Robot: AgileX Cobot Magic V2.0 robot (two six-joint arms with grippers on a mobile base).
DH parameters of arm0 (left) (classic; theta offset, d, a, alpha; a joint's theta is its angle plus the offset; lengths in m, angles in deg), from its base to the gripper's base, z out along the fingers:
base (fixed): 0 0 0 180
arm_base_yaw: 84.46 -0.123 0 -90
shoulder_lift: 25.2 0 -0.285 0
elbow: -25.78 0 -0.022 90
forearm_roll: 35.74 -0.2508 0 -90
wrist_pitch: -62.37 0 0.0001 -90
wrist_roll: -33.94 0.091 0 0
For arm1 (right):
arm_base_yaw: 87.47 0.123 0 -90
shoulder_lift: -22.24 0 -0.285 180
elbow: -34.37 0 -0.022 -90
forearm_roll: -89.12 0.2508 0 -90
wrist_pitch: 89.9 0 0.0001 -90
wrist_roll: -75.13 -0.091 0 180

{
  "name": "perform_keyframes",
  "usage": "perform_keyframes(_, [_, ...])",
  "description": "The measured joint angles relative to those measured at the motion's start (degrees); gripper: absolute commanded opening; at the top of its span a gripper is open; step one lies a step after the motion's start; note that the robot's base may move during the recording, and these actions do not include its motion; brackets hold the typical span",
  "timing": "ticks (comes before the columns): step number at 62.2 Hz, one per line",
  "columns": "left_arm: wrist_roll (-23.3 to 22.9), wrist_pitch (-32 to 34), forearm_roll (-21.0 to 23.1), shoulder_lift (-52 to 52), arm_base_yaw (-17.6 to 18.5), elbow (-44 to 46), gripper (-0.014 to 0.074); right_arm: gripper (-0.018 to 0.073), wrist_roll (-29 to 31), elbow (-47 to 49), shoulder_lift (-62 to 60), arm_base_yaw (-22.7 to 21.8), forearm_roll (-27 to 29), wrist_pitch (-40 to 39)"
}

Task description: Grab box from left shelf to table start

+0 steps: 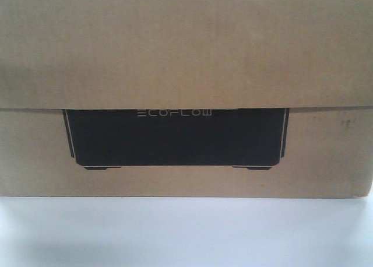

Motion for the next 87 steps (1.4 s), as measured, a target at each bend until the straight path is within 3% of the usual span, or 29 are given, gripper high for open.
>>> perform_keyframes(10, [0.0, 0.0, 0.0, 0.0, 0.0, 0.0, -0.0095, 0.0049, 0.0, -1.9, 0.0, 0.0, 0.0, -2.24])
perform_keyframes(20, [0.0, 0.0, 0.0, 0.0, 0.0, 0.0, -0.0095, 0.0049, 0.0, -10.11, 0.0, 0.0, 0.0, -6.57])
perform_keyframes(27, [0.0, 0.0, 0.0, 0.0, 0.0, 0.0, -0.0095, 0.0049, 0.0, -13.49, -1.09, 0.0, -0.97, -4.34])
perform_keyframes(87, [0.0, 0.0, 0.0, 0.0, 0.0, 0.0, -0.0095, 0.0049, 0.0, -13.72, -1.95, -0.12, -1.72, -6.84])
